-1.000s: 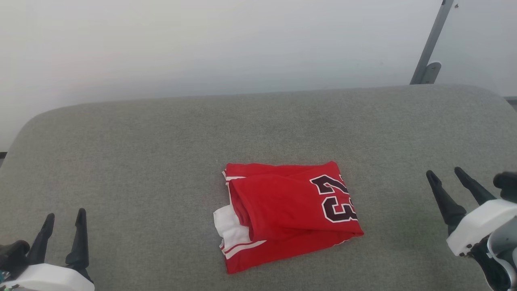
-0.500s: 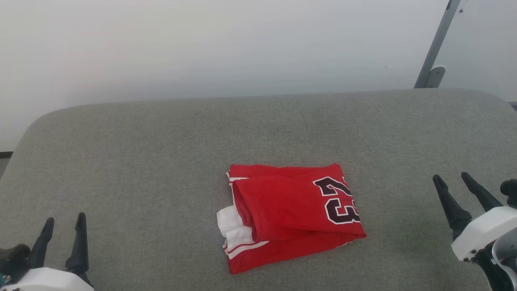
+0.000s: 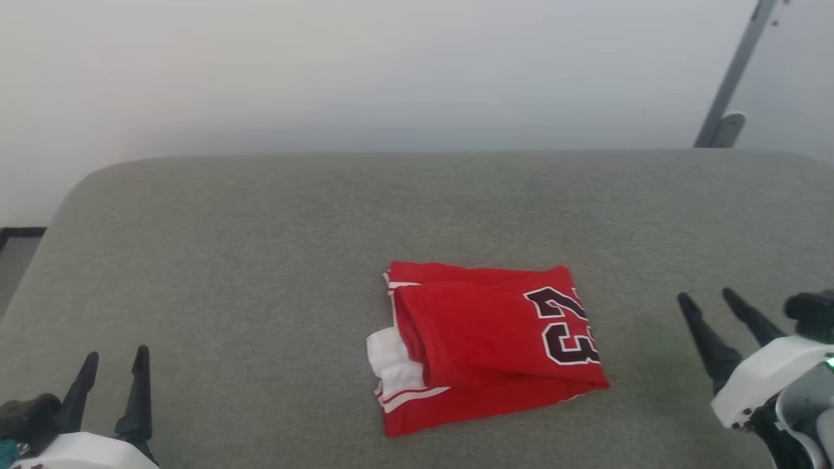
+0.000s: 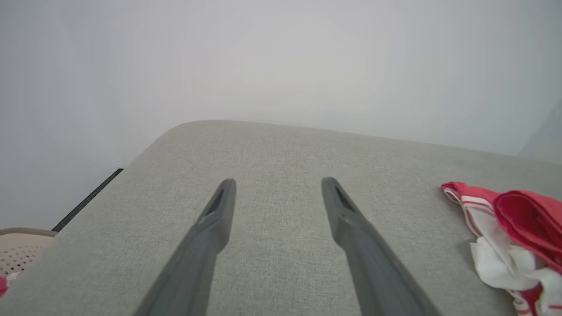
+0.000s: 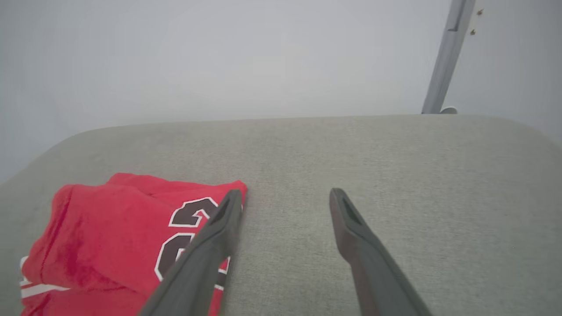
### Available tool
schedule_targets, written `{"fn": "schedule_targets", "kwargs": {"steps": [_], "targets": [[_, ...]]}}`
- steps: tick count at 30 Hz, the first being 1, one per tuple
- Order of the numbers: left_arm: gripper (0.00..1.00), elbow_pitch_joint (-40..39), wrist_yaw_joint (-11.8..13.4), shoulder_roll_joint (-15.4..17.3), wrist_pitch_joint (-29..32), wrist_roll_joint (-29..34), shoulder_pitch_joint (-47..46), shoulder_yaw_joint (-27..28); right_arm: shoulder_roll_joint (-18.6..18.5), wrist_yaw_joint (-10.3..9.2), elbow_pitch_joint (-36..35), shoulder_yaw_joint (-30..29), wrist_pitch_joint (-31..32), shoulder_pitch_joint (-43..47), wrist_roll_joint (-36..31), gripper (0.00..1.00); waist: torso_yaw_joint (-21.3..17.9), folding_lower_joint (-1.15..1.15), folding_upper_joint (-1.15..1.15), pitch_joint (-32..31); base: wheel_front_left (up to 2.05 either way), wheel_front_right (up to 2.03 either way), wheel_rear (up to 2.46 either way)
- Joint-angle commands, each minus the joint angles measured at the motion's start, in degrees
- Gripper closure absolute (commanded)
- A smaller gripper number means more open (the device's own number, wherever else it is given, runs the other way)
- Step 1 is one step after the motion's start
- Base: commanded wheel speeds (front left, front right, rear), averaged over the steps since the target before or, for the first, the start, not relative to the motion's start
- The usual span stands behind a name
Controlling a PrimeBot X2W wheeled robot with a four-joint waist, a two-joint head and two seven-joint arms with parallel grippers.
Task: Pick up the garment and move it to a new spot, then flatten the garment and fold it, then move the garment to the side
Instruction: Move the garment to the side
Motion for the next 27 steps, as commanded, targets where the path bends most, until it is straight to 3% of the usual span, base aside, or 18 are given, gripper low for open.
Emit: {"fn": "schedule_targets", "kwargs": {"steps": [1, 10, 27], "targets": [[0.0, 0.1, -0.3, 0.0, -0.1, -0.1, -0.6, -0.1, 0.3, 0.03, 0.0, 0.7, 1.0, -0.6, 0.8, 0.0, 1.2, 0.0, 0.0, 0.2, 0.0, 0.0, 0.0], [0.0, 0.2, -0.5, -0.5, 0.0, -0.4, -1.2, -1.4, 0.0, 0.03, 2.3, 4.3, 9.0, -4.0, 3.6, 0.0, 5.9, 0.0, 0.0, 1.8, 0.0, 0.0, 0.0], [0.0, 2.5, -1.2, -2.9, -0.2, -0.9, -6.0, -4.2, -2.5, 0.03, 8.5, 5.4, 37.0, -13.2, 1.9, 0.0, 13.0, 0.0, 0.0, 9.0, 0.0, 0.0, 0.0]]}}
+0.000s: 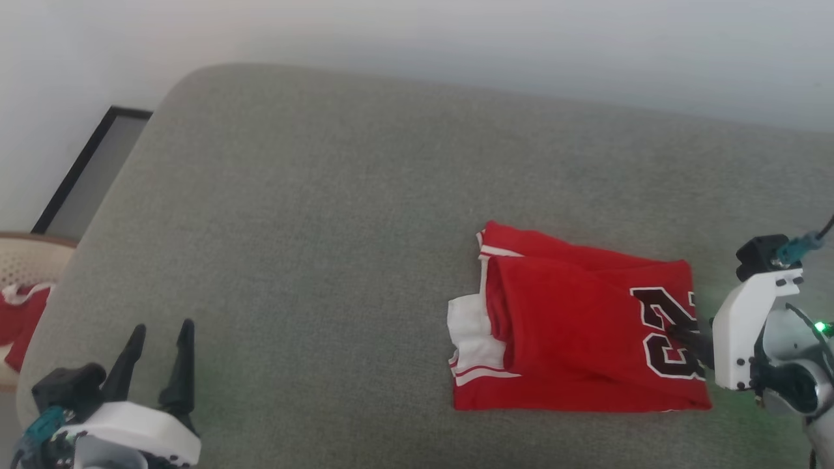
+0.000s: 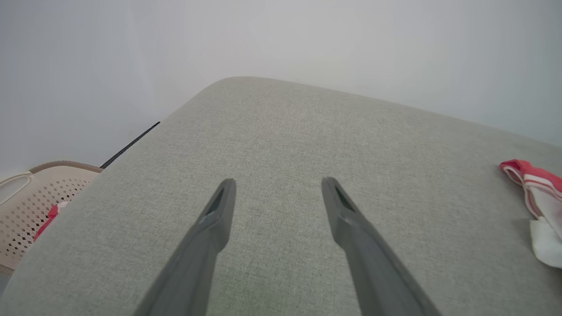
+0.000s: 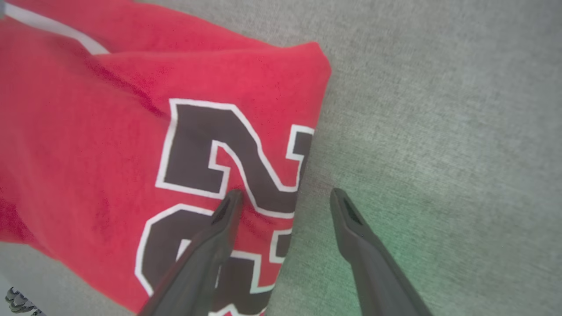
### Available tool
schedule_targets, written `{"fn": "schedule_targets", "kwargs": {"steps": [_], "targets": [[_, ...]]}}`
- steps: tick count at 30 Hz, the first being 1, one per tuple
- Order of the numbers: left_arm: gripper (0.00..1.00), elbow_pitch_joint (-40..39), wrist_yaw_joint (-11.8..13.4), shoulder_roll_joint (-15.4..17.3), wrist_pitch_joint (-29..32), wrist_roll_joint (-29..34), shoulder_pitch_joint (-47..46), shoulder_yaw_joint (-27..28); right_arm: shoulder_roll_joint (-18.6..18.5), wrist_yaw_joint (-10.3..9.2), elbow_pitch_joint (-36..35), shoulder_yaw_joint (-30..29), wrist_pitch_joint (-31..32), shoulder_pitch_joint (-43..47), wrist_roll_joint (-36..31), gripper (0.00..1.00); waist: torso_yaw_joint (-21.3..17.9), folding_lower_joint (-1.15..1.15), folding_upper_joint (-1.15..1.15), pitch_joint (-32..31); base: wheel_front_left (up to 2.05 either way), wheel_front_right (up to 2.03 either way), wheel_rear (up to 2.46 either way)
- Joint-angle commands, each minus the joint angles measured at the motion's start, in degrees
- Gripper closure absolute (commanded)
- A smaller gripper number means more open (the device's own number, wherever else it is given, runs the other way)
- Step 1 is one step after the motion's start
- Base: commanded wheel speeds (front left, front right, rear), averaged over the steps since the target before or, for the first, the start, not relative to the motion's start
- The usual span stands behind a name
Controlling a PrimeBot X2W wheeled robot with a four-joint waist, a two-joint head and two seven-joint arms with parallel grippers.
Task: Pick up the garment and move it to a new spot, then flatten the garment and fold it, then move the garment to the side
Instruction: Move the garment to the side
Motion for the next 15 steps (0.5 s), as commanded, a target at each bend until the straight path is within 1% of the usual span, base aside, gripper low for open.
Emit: {"fn": "schedule_targets", "kwargs": {"steps": [1, 4, 9, 10, 11, 12, 15], "targets": [[0.0, 0.0, -0.2, -0.4, -0.2, -0.3, -1.1, -0.1, 0.6, 0.03, 0.5, -0.6, 1.2, -0.7, -0.2, 0.0, 0.8, 0.0, 0.0, 1.1, 0.0, 0.0, 0.0], [0.0, 0.4, -0.3, -1.0, -0.2, -0.1, -1.9, -0.2, 1.6, 0.03, 1.6, -1.2, 6.0, -1.2, -0.6, 0.0, 1.3, 0.0, 0.0, 2.2, 0.0, 0.0, 0.0], [0.0, 1.1, -0.5, -1.9, -0.3, 0.4, -3.3, -0.4, 5.1, 0.03, 4.1, -2.6, 13.2, -1.1, -0.8, 0.0, 1.8, 0.0, 0.0, 3.4, 0.0, 0.0, 0.0], [0.0, 1.3, -0.5, -2.1, -0.3, 0.4, -3.5, -0.4, 5.9, 0.04, 4.0, -2.9, 13.9, -1.1, -0.8, 0.07, 1.8, 0.0, 0.0, 3.6, 0.0, 0.0, 0.0], [0.0, 1.4, -0.5, -2.2, -0.3, 0.4, -3.8, -0.4, 6.3, 0.04, 3.5, -2.9, 14.3, -1.3, -1.2, 0.56, 1.8, 0.0, 0.0, 3.8, 0.0, 0.0, 0.0], [0.0, 1.5, -0.5, -2.2, -0.3, 0.4, -4.0, -0.3, 6.7, 0.04, 3.2, -3.2, 14.5, -1.4, -1.5, 1.0, 1.8, 0.0, 0.0, 3.9, 0.0, 0.0, 0.0], [0.0, 1.6, -0.5, -2.1, -0.3, 0.3, -4.4, -0.1, 6.8, 0.03, 1.9, -4.6, 14.7, -1.8, -2.7, 1.0, 1.4, 0.0, 0.0, 4.4, 0.0, 0.0, 0.0]]}}
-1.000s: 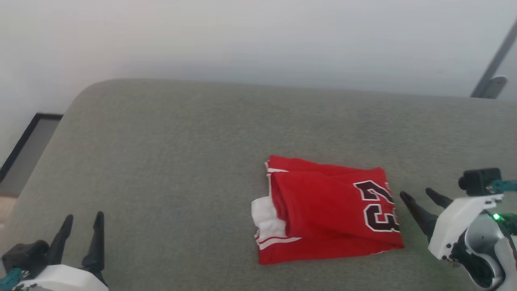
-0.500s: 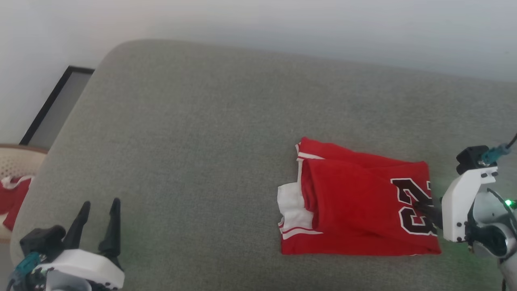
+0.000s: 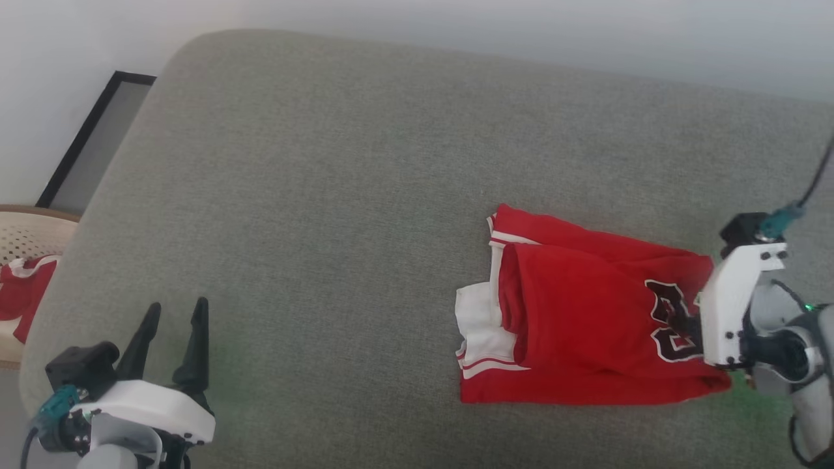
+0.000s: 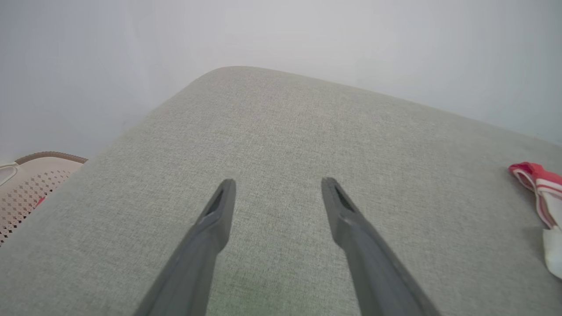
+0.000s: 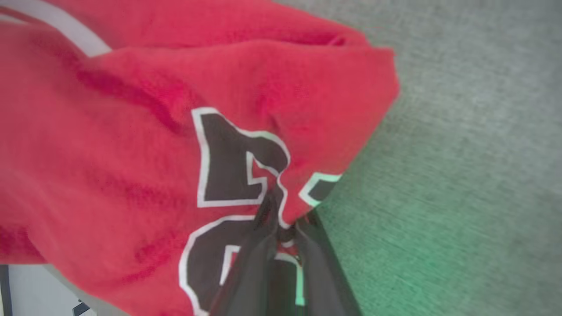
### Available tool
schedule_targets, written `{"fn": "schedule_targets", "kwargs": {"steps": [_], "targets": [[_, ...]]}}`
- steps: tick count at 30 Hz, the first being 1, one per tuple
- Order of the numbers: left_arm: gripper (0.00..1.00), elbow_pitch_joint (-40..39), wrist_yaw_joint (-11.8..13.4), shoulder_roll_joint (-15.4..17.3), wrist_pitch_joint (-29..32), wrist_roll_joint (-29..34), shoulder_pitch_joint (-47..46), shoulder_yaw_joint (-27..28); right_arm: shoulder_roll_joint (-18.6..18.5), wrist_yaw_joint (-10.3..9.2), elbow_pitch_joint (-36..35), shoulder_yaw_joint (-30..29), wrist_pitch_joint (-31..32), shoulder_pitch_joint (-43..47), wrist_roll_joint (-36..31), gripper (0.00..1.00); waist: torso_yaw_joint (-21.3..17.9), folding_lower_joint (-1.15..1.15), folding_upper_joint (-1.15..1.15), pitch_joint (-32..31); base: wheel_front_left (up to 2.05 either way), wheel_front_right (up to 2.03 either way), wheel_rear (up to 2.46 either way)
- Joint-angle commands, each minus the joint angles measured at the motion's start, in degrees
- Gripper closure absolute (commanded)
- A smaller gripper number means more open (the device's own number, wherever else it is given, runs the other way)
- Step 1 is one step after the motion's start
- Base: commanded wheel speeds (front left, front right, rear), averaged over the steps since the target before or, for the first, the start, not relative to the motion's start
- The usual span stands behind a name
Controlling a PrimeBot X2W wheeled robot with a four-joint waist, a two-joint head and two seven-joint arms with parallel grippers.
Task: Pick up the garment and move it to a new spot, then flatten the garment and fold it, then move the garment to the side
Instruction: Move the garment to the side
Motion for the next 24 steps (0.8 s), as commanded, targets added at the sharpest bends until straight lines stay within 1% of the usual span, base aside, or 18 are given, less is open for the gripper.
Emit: {"fn": "schedule_targets", "kwargs": {"steps": [1, 7, 14, 24], "targets": [[0.0, -0.1, -0.1, 0.2, -0.2, 0.2, -0.8, 0.0, 1.2, 0.03, 0.6, 0.5, 0.6, 1.3, -0.5, 1.0, -0.3, 0.0, 0.0, 0.2, 0.0, 0.0, 0.0], [0.0, -0.9, -0.2, 0.8, -0.3, -0.2, -1.8, 0.1, 0.1, -0.03, -3.2, -1.7, -0.1, -1.0, -2.4, 1.0, -2.3, 0.0, 0.0, 1.0, 0.0, 0.0, 0.0], [0.0, -1.9, -0.2, 1.5, -0.2, 0.1, -2.8, -0.5, -2.4, -0.01, -6.0, -3.5, -1.3, -3.0, -3.8, 1.0, -5.0, 0.0, 0.0, 1.9, 0.0, 0.0, 0.0], [0.0, -3.6, -0.2, 2.0, -0.2, 1.0, -5.3, -2.0, -7.0, 0.01, -6.2, -9.0, -3.6, -6.6, -6.8, 1.0, -11.0, 0.0, 0.0, 3.7, 0.0, 0.0, 0.0]]}}
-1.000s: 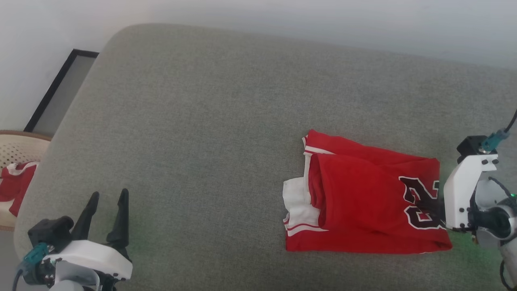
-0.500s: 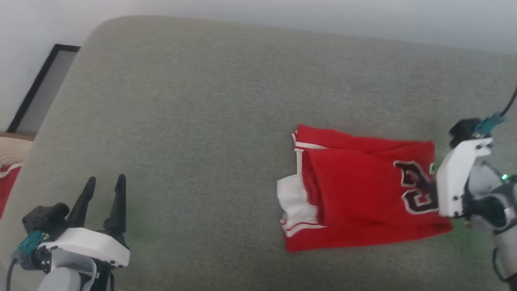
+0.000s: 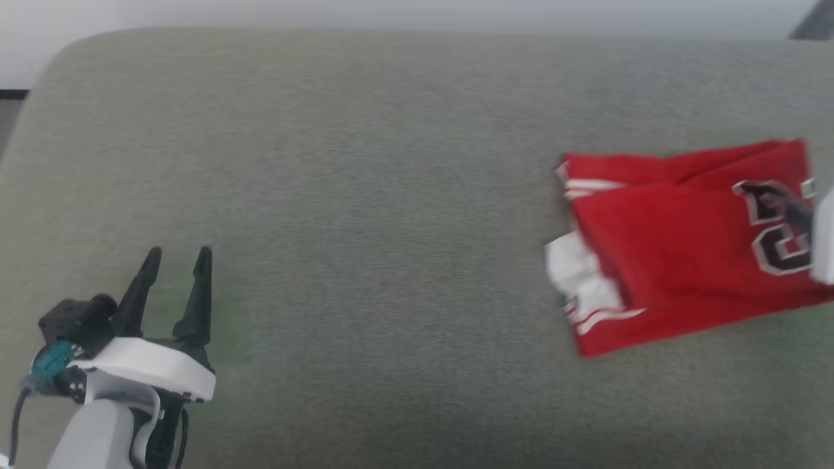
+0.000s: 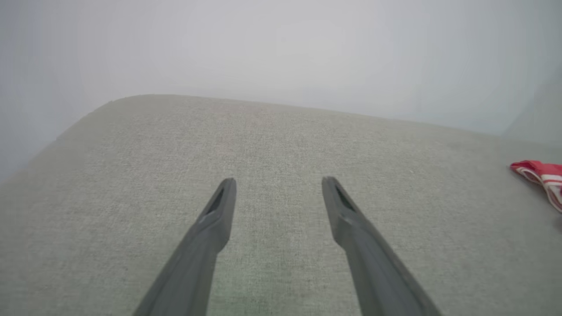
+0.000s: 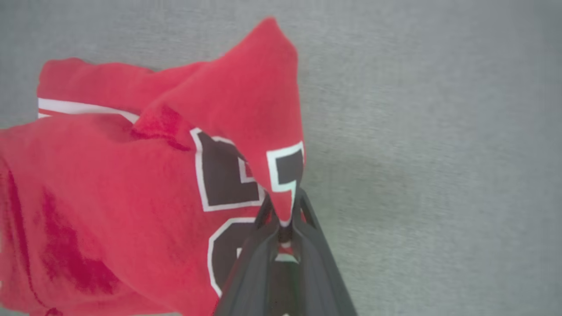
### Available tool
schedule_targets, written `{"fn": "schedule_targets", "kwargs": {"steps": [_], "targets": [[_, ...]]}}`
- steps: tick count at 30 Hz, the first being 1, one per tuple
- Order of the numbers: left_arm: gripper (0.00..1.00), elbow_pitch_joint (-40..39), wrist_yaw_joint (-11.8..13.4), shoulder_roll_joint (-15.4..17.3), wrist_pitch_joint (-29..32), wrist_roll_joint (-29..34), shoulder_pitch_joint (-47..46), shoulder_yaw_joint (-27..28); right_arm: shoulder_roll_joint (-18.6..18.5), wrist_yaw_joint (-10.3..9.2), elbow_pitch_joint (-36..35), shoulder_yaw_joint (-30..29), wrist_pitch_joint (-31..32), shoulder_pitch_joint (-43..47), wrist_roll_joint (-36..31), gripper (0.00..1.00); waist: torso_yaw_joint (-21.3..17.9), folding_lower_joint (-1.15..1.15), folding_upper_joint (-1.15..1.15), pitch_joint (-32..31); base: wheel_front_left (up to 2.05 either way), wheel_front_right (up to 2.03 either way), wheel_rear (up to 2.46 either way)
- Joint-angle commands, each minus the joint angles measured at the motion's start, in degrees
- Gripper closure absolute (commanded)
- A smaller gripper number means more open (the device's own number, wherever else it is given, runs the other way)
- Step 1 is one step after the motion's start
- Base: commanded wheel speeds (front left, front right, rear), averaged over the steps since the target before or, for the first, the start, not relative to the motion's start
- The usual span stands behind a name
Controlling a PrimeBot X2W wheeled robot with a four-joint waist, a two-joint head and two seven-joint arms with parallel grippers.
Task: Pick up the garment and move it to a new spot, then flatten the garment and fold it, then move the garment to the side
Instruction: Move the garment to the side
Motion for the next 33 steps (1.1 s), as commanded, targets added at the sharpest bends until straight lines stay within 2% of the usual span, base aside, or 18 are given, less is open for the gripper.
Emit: {"fn": "schedule_targets", "kwargs": {"steps": [1, 9, 18, 26, 33], "targets": [[0.0, -0.3, -0.2, 0.5, -0.2, 0.5, -1.1, -0.2, -1.0, -0.01, 0.3, -0.6, -0.7, -1.1, -0.5, 1.0, -2.0, 0.0, 0.0, 0.8, 0.0, 0.0, 0.0], [0.0, -0.9, -0.2, 1.5, -0.2, 0.5, -4.4, -2.9, -5.1, -0.01, 3.7, -5.2, -4.9, -5.0, -2.3, 1.0, -7.0, 0.0, 0.0, 3.1, 0.0, 0.0, 0.0], [0.0, -2.4, -0.2, 3.7, -0.2, 0.5, -8.7, -6.0, -9.9, -0.01, 8.2, -5.9, -12.9, -9.4, -4.5, 1.0, -11.4, 0.0, 0.0, 7.7, 0.0, 0.0, 0.0], [0.0, -3.8, -0.2, 5.9, -0.2, 0.6, -12.5, -8.7, -11.3, -0.01, 12.3, -4.4, -19.7, -13.8, -7.8, 1.0, -13.6, 0.0, 0.0, 12.0, 0.0, 0.0, 0.0], [0.0, -4.2, -0.2, 6.6, -0.2, 0.2, -15.2, -10.6, -11.2, -0.01, 16.4, -3.2, -24.1, -16.6, -11.3, 1.0, -14.5, 0.0, 0.0, 14.5, 0.0, 0.0, 0.0]]}}
